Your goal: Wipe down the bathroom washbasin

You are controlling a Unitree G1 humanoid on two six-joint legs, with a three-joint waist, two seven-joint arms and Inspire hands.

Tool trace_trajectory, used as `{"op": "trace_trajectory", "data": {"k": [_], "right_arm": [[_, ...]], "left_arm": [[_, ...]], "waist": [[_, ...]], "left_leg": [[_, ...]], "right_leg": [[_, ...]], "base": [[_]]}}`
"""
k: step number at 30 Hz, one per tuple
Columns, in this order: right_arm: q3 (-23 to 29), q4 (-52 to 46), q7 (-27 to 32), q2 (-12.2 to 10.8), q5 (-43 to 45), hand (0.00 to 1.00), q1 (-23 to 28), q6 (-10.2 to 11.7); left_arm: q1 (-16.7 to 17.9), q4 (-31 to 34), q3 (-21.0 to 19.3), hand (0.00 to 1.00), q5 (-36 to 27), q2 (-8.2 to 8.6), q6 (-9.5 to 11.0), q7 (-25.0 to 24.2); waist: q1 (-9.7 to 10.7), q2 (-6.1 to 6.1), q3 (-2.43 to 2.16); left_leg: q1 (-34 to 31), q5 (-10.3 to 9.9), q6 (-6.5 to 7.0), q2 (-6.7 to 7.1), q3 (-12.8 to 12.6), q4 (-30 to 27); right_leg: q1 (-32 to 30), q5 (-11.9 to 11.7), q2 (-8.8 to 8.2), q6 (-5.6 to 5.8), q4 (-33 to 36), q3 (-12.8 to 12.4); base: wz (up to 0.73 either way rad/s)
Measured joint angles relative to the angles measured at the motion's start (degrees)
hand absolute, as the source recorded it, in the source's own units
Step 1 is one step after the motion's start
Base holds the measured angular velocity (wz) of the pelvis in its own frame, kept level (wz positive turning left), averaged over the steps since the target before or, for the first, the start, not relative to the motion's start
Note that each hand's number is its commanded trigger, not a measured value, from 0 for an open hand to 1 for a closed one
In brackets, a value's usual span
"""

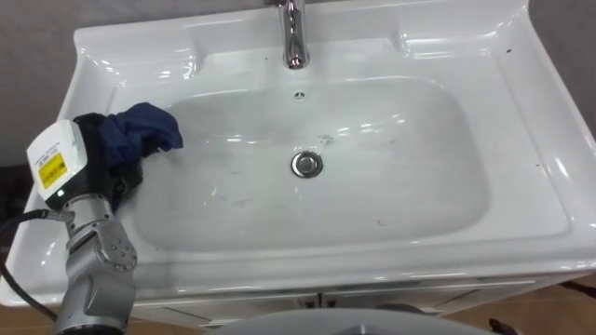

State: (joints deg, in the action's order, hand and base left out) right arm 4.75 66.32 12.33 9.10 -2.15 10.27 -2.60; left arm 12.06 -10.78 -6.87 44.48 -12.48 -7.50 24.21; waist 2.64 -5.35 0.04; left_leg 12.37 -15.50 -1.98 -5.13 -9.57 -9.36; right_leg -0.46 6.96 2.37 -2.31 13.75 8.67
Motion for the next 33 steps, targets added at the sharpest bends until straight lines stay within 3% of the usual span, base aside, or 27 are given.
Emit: {"op": "trace_trajectory", "data": {"k": [17, 33], "right_arm": [[0.0, 0.0, 0.0, 0.0, -0.1, 0.00, 0.6, -1.3], [-0.1, 0.0, 0.3, 0.0, 0.0, 0.00, 0.9, -2.5]], "left_arm": [[-0.3, 0.2, -0.6, 1.00, 0.0, -0.01, -0.9, 0.2], [-0.3, 0.3, -4.2, 1.00, -2.7, -0.04, -1.3, 3.4]], "waist": [[0.0, -0.02, 0.01], [0.0, -0.24, 0.05]], "left_leg": [[-0.2, 0.0, 0.00, 0.02, 0.0, 0.1], [-0.2, 0.0, 0.00, 0.02, -0.8, 0.1]], "right_leg": [[-0.2, 0.0, -0.12, 0.01, 0.0, 0.1], [-0.2, 0.0, -0.15, 0.04, -0.1, 0.0]], "base": [[0.00], [0.00]]}}
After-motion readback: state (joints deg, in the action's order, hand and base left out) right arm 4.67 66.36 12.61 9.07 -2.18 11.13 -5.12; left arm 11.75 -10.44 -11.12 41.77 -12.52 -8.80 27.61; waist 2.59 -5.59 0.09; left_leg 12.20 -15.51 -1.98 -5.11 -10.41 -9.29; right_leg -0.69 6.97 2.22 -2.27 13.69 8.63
